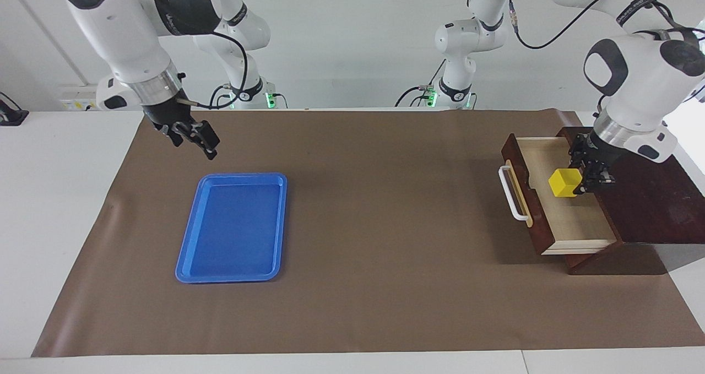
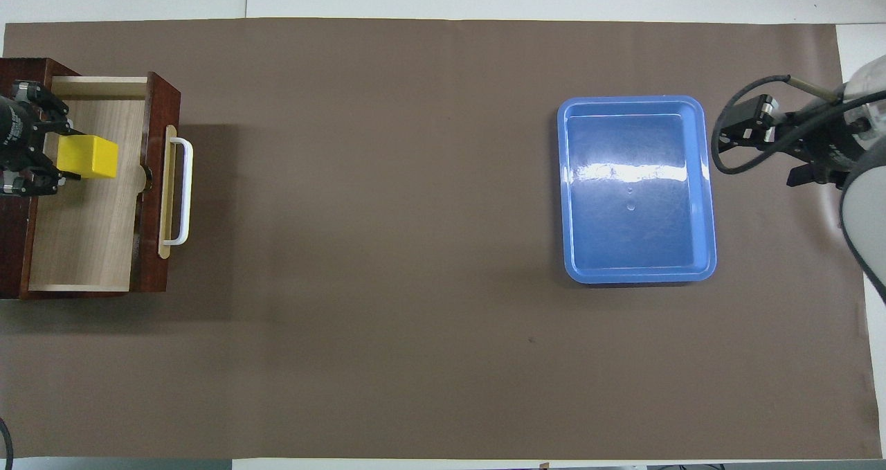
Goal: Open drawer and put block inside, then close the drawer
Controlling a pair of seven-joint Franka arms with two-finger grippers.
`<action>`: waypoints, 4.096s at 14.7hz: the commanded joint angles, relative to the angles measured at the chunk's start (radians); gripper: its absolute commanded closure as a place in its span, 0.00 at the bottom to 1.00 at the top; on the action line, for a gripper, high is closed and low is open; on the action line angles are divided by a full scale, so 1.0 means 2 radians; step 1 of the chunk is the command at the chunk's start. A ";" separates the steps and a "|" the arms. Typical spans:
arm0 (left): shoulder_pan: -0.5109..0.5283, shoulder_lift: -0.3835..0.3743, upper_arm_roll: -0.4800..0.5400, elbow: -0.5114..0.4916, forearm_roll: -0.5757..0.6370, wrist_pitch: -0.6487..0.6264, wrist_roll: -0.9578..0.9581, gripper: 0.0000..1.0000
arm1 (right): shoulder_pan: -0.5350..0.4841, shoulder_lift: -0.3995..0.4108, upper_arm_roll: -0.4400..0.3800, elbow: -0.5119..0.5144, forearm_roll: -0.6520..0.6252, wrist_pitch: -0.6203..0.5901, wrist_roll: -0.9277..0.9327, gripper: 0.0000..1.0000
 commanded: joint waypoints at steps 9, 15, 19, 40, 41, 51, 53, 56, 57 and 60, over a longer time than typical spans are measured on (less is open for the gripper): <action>0.012 -0.051 0.001 -0.149 0.011 0.123 -0.006 0.40 | -0.023 -0.037 0.015 -0.061 -0.039 0.001 -0.213 0.00; -0.011 -0.035 -0.004 -0.043 0.014 0.042 -0.018 0.00 | -0.024 -0.037 0.019 -0.062 -0.044 -0.003 -0.228 0.00; -0.074 -0.036 -0.003 -0.059 0.013 0.045 -0.072 0.00 | -0.024 -0.035 0.019 -0.058 -0.042 0.003 -0.226 0.00; 0.043 -0.034 0.000 -0.110 0.060 0.113 0.030 0.04 | -0.023 -0.038 0.026 -0.059 -0.024 -0.012 -0.160 0.00; 0.053 -0.034 0.000 -0.110 0.060 0.115 0.037 0.02 | -0.023 -0.039 0.026 -0.060 -0.024 -0.013 -0.159 0.00; 0.019 -0.061 -0.011 -0.073 0.054 0.042 0.169 0.00 | -0.029 -0.039 0.025 -0.059 -0.024 -0.016 -0.160 0.00; 0.006 -0.086 -0.010 -0.074 0.025 -0.011 0.280 0.00 | -0.030 -0.039 0.024 -0.059 -0.024 -0.016 -0.160 0.00; 0.005 -0.119 -0.009 -0.069 -0.037 -0.078 0.426 0.00 | -0.030 -0.039 0.024 -0.059 -0.024 -0.016 -0.159 0.00; 0.004 -0.120 -0.009 -0.059 -0.043 -0.100 0.459 0.00 | -0.030 -0.039 0.024 -0.059 -0.024 -0.016 -0.160 0.00; -0.007 -0.120 -0.008 -0.023 -0.042 -0.166 0.557 0.00 | -0.030 -0.039 0.024 -0.059 -0.024 -0.016 -0.160 0.00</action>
